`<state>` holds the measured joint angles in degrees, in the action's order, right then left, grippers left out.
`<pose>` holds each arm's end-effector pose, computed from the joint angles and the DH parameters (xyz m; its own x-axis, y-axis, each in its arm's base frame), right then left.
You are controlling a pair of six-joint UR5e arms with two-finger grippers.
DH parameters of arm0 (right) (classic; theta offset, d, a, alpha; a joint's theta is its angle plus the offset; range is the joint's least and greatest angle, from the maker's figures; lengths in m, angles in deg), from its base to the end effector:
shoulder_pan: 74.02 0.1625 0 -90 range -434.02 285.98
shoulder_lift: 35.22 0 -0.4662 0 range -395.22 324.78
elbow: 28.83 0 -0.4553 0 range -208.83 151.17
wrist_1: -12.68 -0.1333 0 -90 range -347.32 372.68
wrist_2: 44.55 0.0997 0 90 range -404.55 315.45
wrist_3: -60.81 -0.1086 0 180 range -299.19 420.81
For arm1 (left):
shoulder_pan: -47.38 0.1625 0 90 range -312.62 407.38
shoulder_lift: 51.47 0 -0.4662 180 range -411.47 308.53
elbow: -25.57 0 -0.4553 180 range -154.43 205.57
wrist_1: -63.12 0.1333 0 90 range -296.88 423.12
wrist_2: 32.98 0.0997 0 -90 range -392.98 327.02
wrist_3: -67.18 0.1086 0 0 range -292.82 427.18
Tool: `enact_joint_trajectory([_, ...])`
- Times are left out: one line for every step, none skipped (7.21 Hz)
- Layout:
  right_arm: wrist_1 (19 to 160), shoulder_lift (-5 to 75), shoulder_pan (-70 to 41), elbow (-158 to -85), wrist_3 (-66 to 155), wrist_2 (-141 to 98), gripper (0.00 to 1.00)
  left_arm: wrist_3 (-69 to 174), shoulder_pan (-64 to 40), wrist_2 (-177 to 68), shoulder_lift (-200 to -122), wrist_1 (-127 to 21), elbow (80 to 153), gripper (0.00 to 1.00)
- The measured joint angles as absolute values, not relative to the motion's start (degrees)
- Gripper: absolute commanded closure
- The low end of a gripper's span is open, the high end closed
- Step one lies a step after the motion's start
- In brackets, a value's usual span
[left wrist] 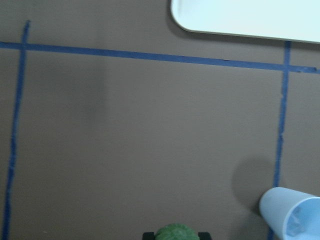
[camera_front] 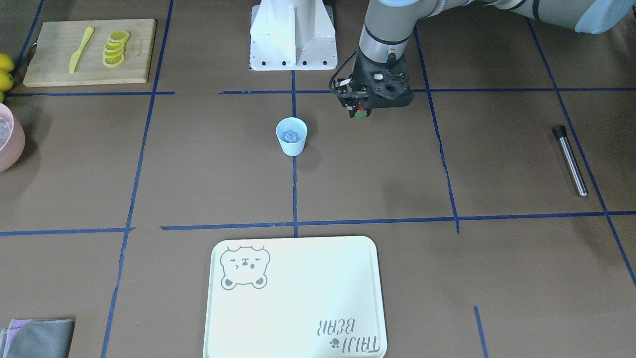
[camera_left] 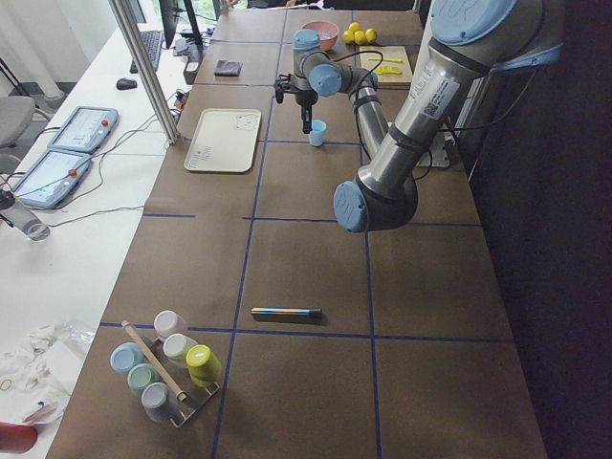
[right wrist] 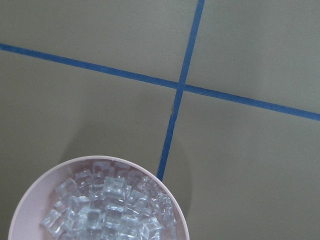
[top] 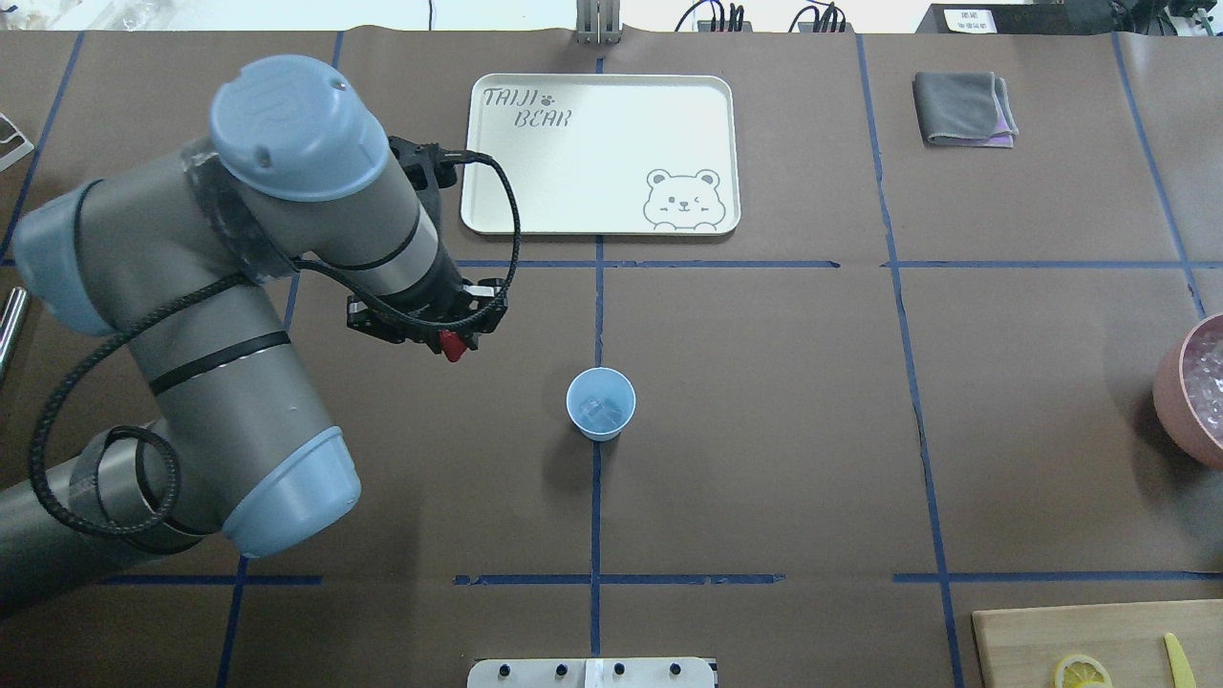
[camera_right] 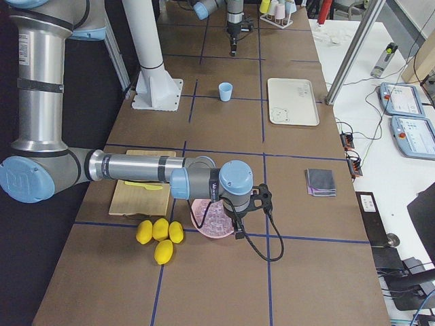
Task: Mash ice and strawberries in cup
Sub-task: 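Lift and carry the strawberry with the left gripper over the blue cup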
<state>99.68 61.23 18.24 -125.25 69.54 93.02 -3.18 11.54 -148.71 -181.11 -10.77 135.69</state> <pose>0.0731 -0.5038 0.6940 0.6738 -0.1629 0.7207 0.0636 0.9846 0.1631 0.4898 -0.4600 0.1301 0.6481 -0.0946 -0.7557 0.0708 0.9954 -0.0638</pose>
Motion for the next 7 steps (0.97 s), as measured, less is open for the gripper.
enact_joint_trajectory([99.63,61.22,18.37,-125.16,67.88,93.69,0.01,-4.81,13.13,-148.64,-183.0,-12.32,133.39,1.0])
enact_joint_trajectory([99.62,61.21,18.41,-125.17,67.12,93.99,0.01,-6.66,14.64,-148.5,-184.28,-15.62,130.67,1.0])
enact_joint_trajectory([99.59,61.17,18.43,-125.2,66.8,94.09,0.01,-8.35,15.98,-147.91,-185.95,-18.82,127.52,1.0])
enact_joint_trajectory([99.53,61.11,18.44,-125.23,66.63,94.12,0.01,-9.83,17.28,-146.85,-188.64,-20.63,123.99,1.0])
enact_joint_trajectory([99.47,61.03,18.44,-125.24,66.56,94.13,0.01,-10.96,18.14,-145.9,-191.52,-21.41,120.29,1.0])
enact_joint_trajectory([99.45,60.95,18.44,-125.23,66.54,94.14,0.01,-11.47,18.47,-145.43,-193.15,-21.82,117.88,1.0])
enact_joint_trajectory([99.44,60.87,18.44,-125.2,66.53,94.14,0.01,-11.65,18.62,-145.26,-193.55,-22.22,116.85,1.0])
